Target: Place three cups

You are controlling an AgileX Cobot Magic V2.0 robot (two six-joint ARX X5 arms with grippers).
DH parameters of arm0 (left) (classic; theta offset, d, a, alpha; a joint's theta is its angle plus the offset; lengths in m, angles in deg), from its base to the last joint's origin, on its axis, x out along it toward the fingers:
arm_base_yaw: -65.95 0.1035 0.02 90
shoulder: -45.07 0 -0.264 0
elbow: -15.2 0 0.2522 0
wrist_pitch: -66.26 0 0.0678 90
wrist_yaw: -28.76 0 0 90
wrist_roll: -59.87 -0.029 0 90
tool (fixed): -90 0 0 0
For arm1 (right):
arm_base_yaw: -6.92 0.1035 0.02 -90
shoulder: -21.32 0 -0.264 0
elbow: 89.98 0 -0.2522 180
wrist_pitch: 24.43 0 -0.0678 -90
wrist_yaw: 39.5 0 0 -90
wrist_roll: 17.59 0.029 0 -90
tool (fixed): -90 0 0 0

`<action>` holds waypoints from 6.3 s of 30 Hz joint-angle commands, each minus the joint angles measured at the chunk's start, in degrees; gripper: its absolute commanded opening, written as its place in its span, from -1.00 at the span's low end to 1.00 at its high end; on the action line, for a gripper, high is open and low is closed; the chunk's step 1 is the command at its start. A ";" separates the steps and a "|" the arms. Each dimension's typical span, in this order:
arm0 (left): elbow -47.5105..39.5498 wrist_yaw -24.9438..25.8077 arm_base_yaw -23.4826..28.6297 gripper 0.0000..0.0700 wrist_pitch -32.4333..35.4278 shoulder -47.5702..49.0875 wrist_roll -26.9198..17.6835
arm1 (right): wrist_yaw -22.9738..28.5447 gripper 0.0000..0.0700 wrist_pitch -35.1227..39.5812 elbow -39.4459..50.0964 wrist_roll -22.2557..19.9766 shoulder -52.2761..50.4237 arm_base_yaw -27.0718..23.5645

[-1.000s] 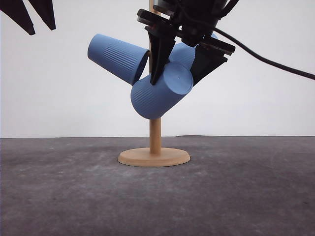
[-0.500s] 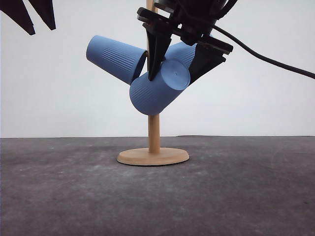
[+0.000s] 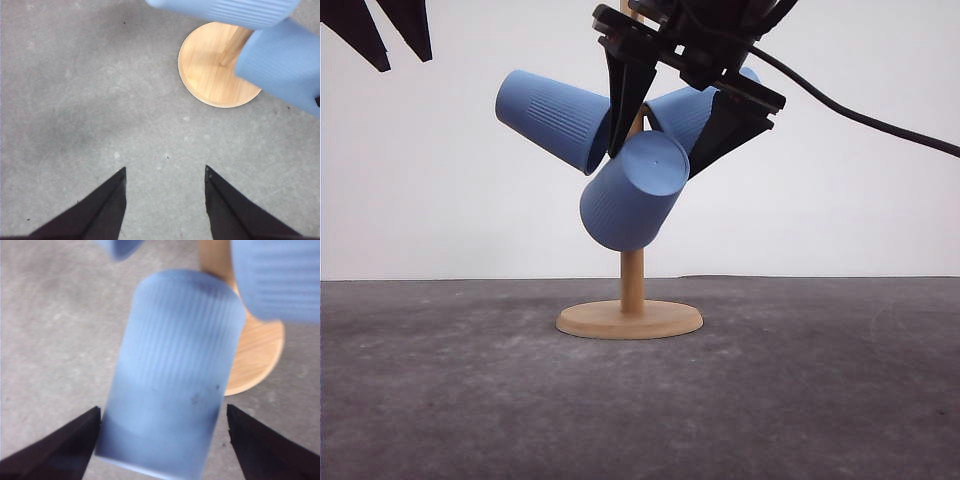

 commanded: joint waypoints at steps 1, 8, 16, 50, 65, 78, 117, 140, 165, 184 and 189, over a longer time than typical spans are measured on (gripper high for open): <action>1.31 -0.13 -0.24 -0.19 0.27 -0.81 -0.17 | 0.30 0.48 -0.03 -0.85 -0.32 0.70 0.50; 1.31 -0.13 -0.24 -0.19 0.20 -0.80 -0.15 | -0.04 0.75 0.00 -0.87 -0.47 0.23 0.49; 1.30 -0.11 -0.24 -0.19 -1.71 -0.81 -0.17 | -1.58 0.84 -0.82 -0.87 -2.02 -4.64 0.46; -11.64 0.09 14.10 -0.19 -5.22 7.00 2.31 | 6.95 1.00 -18.09 17.46 -14.82 -48.86 -24.10; -12.17 0.54 13.79 -0.97 -3.81 12.59 7.69 | 4.95 -0.95 -18.78 17.46 -15.12 -49.37 -24.13; -12.17 0.42 13.87 -0.97 -3.49 12.98 8.37 | 4.98 -0.95 -18.26 17.46 -15.14 -49.42 -24.13; -85.70 -2.03 15.89 -0.97 51.81 77.20 9.62 | 4.99 -0.95 -18.24 17.46 -15.14 -49.41 -24.13; -85.68 -2.03 15.74 -0.97 51.73 77.13 9.66 | 5.05 -0.95 -17.85 17.52 -15.58 -49.44 -24.32; -85.68 -2.03 15.72 -0.97 51.73 77.13 9.66 | 1.95 -0.95 34.83 80.54 -20.11 -93.32 -35.03; -85.68 -2.03 15.74 -0.97 51.72 77.13 9.65 | 9.05 -0.95 28.56 80.54 -15.77 -94.03 -33.22; -85.68 -2.03 15.74 -0.97 51.73 77.13 9.66 | 9.11 -0.95 28.56 80.54 -15.75 -94.03 -33.24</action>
